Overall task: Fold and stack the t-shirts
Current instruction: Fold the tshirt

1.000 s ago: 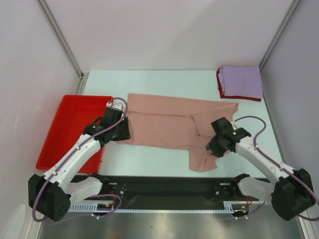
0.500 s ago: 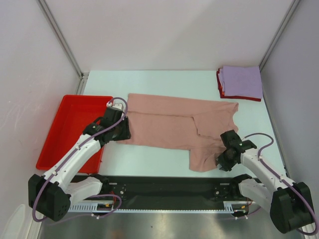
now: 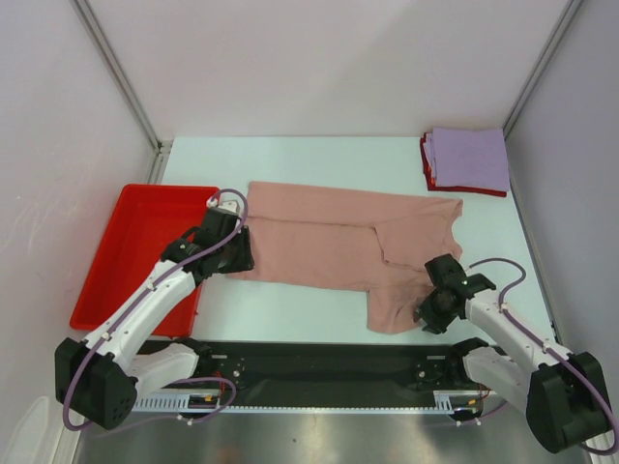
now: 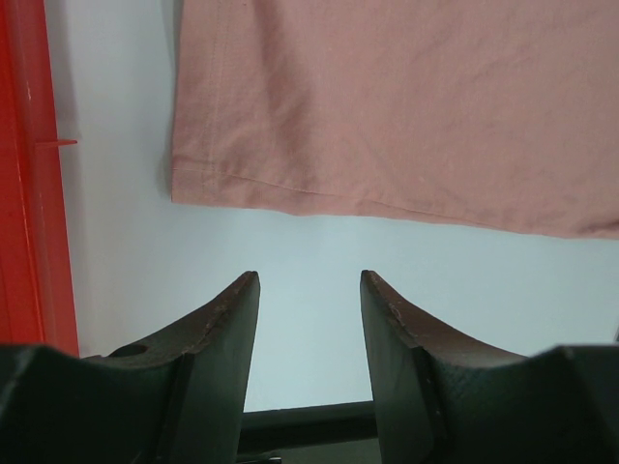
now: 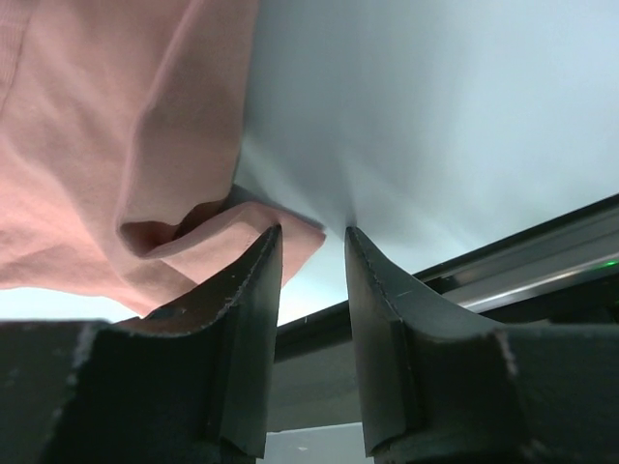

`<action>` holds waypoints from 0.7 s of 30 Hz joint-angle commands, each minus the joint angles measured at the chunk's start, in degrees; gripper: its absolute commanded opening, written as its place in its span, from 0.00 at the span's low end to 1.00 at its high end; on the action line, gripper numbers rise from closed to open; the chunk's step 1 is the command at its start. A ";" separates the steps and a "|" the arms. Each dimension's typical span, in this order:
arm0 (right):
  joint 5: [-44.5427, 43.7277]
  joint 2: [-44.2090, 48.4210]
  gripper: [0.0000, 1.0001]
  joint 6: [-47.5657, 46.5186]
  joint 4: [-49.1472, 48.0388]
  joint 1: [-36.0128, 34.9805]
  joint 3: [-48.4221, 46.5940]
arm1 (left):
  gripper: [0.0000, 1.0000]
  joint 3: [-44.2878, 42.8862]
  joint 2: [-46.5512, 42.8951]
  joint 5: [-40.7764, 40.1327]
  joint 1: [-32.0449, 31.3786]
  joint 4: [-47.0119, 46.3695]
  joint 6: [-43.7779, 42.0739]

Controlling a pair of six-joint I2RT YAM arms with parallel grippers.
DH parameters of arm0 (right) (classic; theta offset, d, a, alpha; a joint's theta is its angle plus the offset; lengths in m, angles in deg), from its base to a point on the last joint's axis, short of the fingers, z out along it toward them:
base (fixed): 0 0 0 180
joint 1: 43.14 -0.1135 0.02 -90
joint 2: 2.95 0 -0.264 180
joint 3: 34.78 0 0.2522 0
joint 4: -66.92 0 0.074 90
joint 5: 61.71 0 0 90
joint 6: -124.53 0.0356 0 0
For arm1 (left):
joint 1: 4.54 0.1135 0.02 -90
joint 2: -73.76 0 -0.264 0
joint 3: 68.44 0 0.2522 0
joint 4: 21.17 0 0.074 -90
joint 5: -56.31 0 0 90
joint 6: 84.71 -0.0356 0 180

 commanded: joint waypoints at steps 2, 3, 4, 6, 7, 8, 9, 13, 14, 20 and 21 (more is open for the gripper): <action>-0.14 -2.84 0.37 0.39 -2.61 -1.18 -0.01 | 0.52 -1.08 0.20 0.37 -0.16 -1.49 0.24; -0.40 -3.11 0.37 0.21 -2.78 -1.01 -0.19 | 0.52 -1.25 0.29 0.20 -0.16 -1.40 0.24; -0.58 -3.37 0.37 -0.40 -3.13 -0.75 -0.28 | 0.52 -1.34 0.29 0.20 -0.16 -1.31 0.32; -0.93 -4.52 0.36 -0.40 -2.79 -0.40 -0.63 | 0.52 -1.52 0.03 0.11 -0.16 -1.05 0.41; -1.10 -4.87 0.36 -0.49 -2.70 -0.31 -0.81 | 0.52 -1.52 -0.06 0.02 -0.16 -0.96 0.41; -1.63 -5.13 0.36 -0.84 -2.61 -0.22 -0.89 | 0.52 -1.34 -0.32 0.02 -0.16 -0.87 0.50; -2.24 -5.74 0.35 -1.28 -2.09 0.13 -0.98 | 0.52 -1.26 -0.50 -0.15 -0.16 -0.87 0.50; -2.86 -6.36 0.31 -2.25 -2.52 0.92 -0.89 | 0.52 -1.17 -1.02 -0.50 -0.16 -0.34 0.59; -2.69 -6.45 0.29 -2.86 -3.04 1.01 -0.81 | 0.52 -1.08 -1.20 -0.59 -0.16 -0.26 0.67; -1.81 -6.45 0.06 -4.44 -3.58 0.83 -1.25 | 0.58 -1.69 -0.42 -3.49 -0.16 1.67 1.11; -1.81 -6.37 0.04 -4.36 -2.27 0.92 -1.59 | 0.59 -1.87 -0.24 -3.84 0.01 1.85 1.20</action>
